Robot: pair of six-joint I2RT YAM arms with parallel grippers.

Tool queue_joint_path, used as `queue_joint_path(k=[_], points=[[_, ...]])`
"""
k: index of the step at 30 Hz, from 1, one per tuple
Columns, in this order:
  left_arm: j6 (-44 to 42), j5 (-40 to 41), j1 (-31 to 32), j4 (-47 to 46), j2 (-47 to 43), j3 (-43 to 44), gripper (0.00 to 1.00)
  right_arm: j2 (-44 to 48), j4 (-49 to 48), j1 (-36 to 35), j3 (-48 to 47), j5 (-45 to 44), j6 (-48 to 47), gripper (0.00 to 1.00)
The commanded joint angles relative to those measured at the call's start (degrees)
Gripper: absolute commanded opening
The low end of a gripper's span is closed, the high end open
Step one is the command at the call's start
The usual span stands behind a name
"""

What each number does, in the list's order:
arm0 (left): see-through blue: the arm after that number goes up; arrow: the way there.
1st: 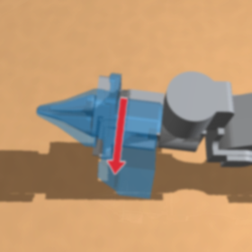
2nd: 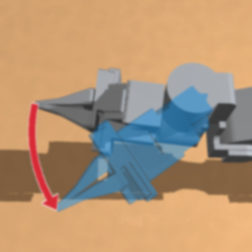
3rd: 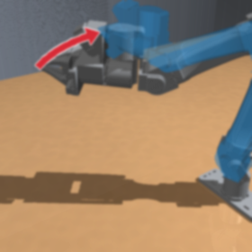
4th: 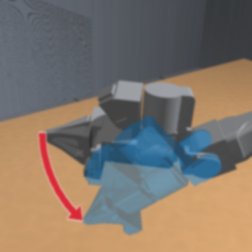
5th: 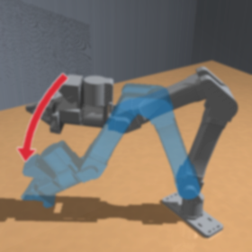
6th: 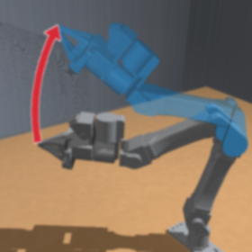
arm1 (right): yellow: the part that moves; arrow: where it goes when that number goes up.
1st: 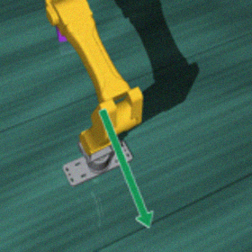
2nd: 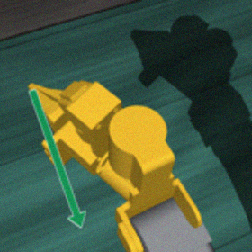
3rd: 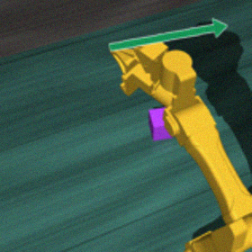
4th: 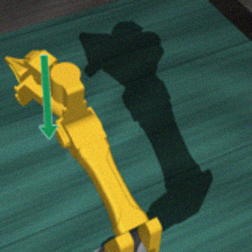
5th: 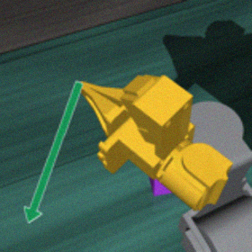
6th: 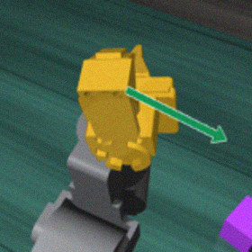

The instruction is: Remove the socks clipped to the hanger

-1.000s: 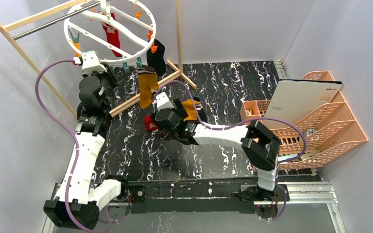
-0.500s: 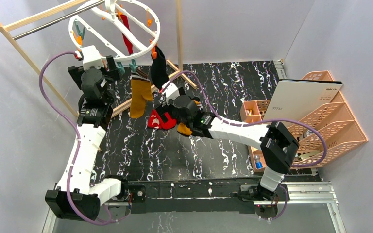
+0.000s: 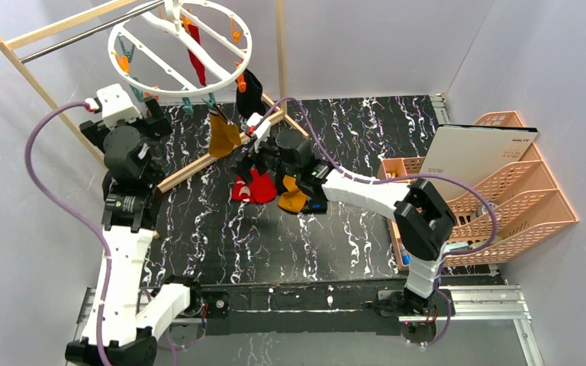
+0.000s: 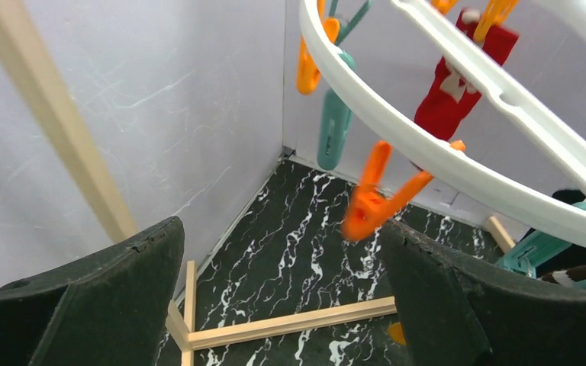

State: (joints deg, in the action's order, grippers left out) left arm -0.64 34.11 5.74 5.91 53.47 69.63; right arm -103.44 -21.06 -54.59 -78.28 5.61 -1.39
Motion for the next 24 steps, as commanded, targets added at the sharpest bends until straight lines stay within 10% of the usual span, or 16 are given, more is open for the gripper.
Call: queue_joint_path(k=[1,14,24], points=[[3.0,0.1,-0.3,3.8,-4.1,3.2,0.98,-4.1,-5.7,0.3,-4.9,4.4,0.8,0.93],[5.3,-3.2,-0.3,7.6,-5.8,4.9,0.98,-12.8,-15.6,0.6,-7.6,-1.0,-1.9,0.92],[7.9,-7.5,-0.3,9.5,-7.4,5.4,0.98,-16.7,-12.4,0.6,-12.1,0.9,-0.6,0.15]])
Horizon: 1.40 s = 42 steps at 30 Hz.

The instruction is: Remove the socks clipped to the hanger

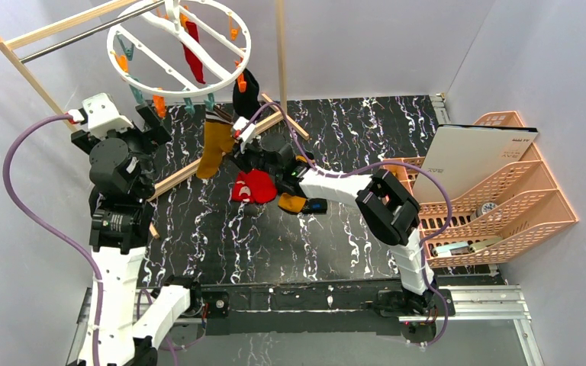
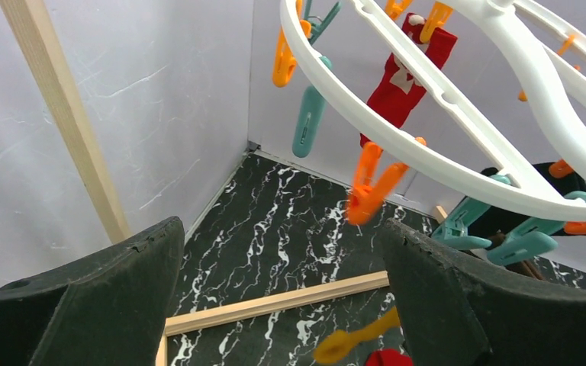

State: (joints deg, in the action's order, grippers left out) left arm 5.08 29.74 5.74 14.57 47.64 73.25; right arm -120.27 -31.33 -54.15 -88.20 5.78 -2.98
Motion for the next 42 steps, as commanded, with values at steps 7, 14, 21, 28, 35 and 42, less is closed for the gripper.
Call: queue_joint_path(k=[7,14,21,28,35,42], points=[[6.4,-11.7,-0.3,2.5,-3.2,-1.1,0.98,2.0,-1.9,0.1,-0.1,0.6,2.5,0.01],[7.0,-12.3,-0.3,2.8,-3.9,-3.0,0.98,5.7,-3.2,-1.5,5.1,-0.7,3.9,0.01],[8.6,-14.8,-0.3,2.8,-4.0,-3.5,0.98,6.1,-3.5,-5.9,5.9,-4.5,4.1,0.01],[12.1,-21.8,-0.3,1.4,-4.3,-5.9,0.98,4.5,0.1,-8.9,1.0,-11.6,3.2,0.01],[15.2,-26.9,-0.3,-2.8,-3.1,-11.3,0.82,3.8,2.9,-11.9,-2.9,-17.4,-0.3,0.01],[16.7,-28.7,-0.3,-6.3,-0.4,-11.3,0.74,2.4,4.1,-14.0,-5.2,-22.2,-1.6,0.01]])
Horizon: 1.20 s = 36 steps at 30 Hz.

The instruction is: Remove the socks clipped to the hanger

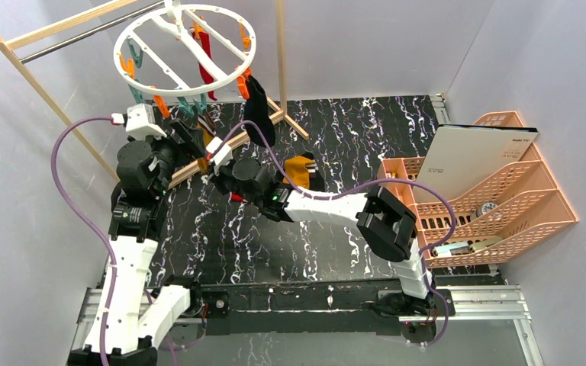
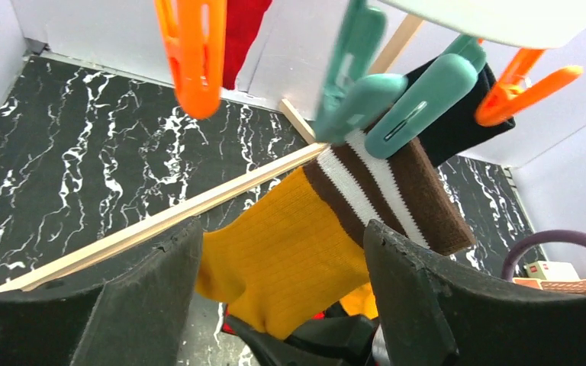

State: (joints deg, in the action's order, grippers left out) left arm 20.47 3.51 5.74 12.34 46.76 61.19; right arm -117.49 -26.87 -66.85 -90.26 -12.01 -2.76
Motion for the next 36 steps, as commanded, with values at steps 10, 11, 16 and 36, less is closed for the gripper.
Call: queue_joint_path(k=[10,11,16,36], points=[[1.0,-2.8,-0.3,-2.2,0.8,6.0,0.98,-3.5,1.7,-2.4,-7.0,-7.1,-2.5,0.01],[1.0,-3.4,-0.3,-1.4,0.7,6.7,0.98,-3.9,2.0,-2.5,-7.4,-7.5,-2.5,0.01],[1.5,-8.4,-0.3,-0.7,0.2,8.3,0.98,-5.0,2.8,-2.7,-8.5,-7.7,-2.5,0.01],[3.6,-10.9,-0.3,-1.7,8.6,10.4,0.45,-5.9,3.0,-2.9,-9.1,-9.3,-2.5,0.01]])
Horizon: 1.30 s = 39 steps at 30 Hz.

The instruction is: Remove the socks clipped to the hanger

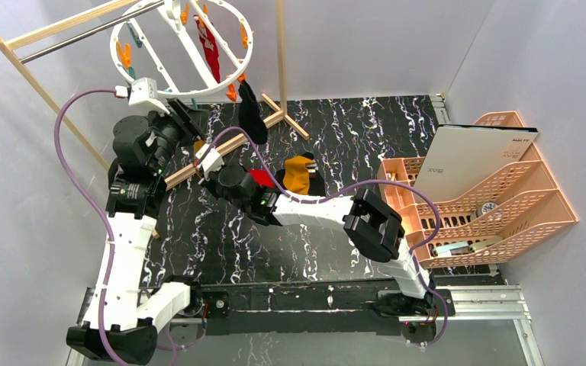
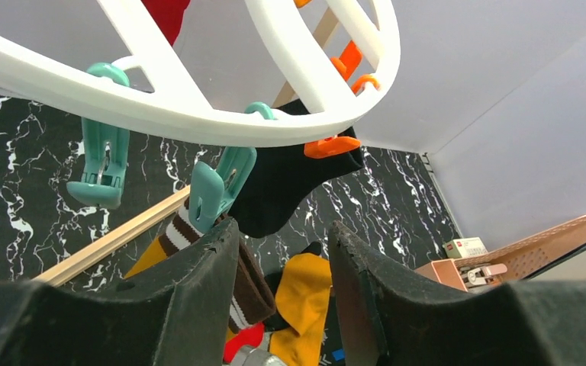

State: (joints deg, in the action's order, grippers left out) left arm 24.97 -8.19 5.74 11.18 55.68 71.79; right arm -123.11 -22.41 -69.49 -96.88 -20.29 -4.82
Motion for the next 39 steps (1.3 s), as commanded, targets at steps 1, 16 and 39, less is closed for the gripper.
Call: queue_joint_path(k=[1,16,39], points=[[-1.2,1.1,-0.3,-0.9,-0.2,-0.3,0.44,-0.3,-1.4,-0.3,-2.5,-1.1,-0.5,0.01],[-6.0,7.4,-0.2,1.2,2.8,3.5,0.4,-1.4,-1.1,-0.2,-3.2,-1.0,-0.3,0.01],[-6.3,7.3,-0.2,4.5,4.4,6.9,0.45,-1.4,-1.6,-0.3,-2.5,-1.3,0.1,0.01]])
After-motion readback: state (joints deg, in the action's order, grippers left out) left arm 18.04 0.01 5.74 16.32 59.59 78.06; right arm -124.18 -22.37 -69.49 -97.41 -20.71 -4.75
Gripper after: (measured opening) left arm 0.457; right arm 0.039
